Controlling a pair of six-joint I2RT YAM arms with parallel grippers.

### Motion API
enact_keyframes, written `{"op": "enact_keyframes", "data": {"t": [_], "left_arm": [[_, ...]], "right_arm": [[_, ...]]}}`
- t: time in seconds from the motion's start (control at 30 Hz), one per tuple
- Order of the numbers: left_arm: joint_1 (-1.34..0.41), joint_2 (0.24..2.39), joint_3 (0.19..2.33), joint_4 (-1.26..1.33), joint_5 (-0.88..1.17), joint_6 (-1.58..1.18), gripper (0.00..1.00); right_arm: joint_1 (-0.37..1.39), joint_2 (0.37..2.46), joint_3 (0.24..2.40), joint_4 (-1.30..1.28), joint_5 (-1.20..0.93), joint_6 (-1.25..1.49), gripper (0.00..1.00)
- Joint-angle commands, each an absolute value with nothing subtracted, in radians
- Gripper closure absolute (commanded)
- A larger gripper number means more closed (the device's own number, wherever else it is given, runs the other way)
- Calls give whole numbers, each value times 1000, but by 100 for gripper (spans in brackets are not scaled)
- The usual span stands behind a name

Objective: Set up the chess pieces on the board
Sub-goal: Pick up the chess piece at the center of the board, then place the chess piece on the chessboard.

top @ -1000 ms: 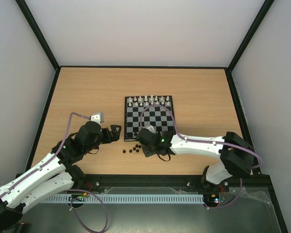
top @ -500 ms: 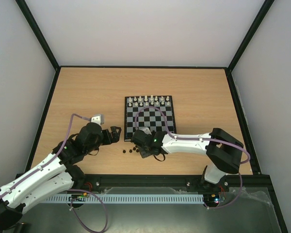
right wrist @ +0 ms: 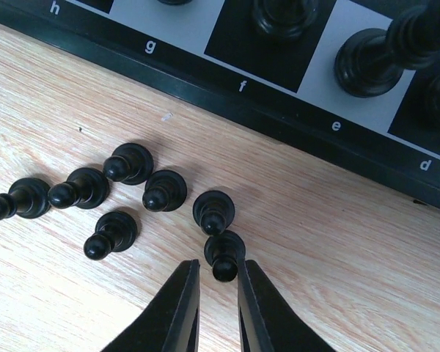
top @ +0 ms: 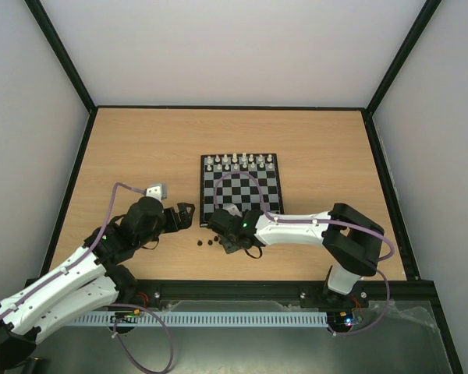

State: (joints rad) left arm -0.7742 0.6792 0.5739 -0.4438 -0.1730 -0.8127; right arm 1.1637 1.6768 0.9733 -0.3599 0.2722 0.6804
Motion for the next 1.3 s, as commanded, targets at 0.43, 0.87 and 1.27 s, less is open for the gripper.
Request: {"op": "enact_keyframes", "data": {"t": [0.43,0.87,1.27], "left_arm": [[-779,671,573,-459,-169,-814,0],[-779,682,581,-450,-169,-806,1],[-779,702,592,-438,-172,-798,0]], "right_arm": [[1159,1603,983,-419,320,689,92],[1065,1421,997,-516,334,652,92],[855,1429,1103,-614,333,538,91]]}}
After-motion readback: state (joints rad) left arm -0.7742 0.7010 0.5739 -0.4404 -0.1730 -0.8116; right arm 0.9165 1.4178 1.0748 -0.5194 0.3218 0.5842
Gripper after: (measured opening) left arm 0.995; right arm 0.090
